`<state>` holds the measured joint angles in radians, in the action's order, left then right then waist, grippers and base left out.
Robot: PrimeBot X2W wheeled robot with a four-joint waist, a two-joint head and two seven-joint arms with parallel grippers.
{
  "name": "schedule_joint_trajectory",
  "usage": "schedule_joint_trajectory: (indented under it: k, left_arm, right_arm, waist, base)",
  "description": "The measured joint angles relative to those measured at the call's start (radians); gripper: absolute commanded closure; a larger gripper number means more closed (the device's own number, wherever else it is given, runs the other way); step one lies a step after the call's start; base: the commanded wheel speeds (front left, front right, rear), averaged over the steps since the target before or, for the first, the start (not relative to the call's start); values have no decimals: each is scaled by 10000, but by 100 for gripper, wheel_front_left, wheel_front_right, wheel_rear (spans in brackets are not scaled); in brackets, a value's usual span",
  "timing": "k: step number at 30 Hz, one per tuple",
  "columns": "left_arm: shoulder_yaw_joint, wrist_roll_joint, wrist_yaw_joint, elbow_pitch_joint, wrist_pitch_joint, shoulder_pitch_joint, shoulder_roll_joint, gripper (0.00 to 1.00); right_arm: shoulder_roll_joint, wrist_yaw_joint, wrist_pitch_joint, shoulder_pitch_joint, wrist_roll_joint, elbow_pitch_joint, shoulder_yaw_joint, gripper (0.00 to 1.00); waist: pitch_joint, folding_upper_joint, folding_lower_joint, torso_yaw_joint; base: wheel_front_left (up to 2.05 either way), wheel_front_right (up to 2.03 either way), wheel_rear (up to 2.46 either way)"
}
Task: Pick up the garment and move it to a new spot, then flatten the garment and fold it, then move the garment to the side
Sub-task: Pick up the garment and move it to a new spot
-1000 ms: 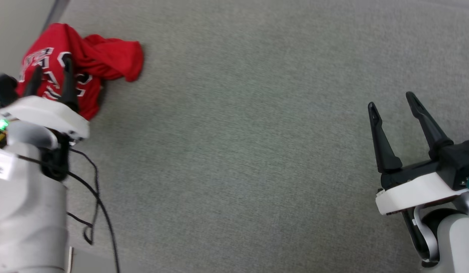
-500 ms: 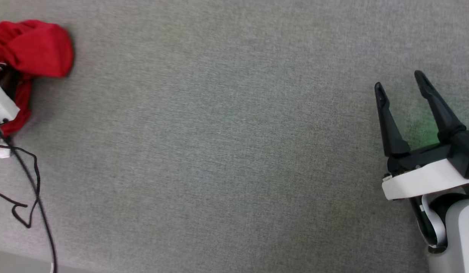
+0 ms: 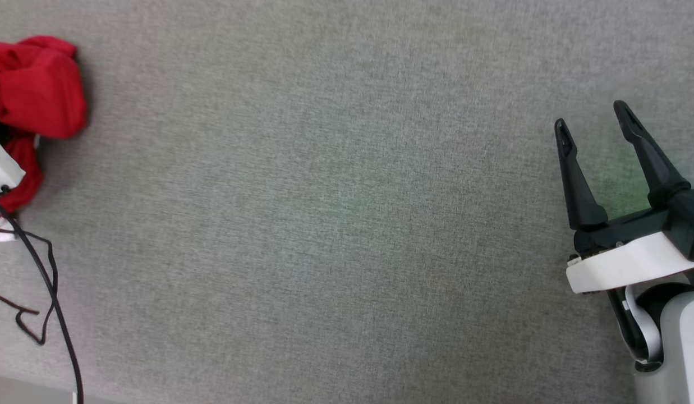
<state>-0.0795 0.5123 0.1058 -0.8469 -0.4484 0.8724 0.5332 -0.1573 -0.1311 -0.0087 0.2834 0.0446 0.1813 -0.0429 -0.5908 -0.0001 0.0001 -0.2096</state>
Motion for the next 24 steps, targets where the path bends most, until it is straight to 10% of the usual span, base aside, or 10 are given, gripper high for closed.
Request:
schedule_joint_trajectory:
  k: [12, 24]
  left_arm:
    - [151, -518, 77, 493, 3335, -47, 104, 100]
    - [1164, -955, 90, 1528, 4535, -1040, -531, 100]
  right_arm:
    - [614, 0, -495, -570, 98, -773, 291, 0]
    - [1028, 0, -715, -1608, 343, -1275, 709, 0]
  waist:
    - [1876, 1, -2, -57]
    - [4097, 0, -4, 310]
  base:
    - [0, 0, 0]
    - [0, 0, 0]
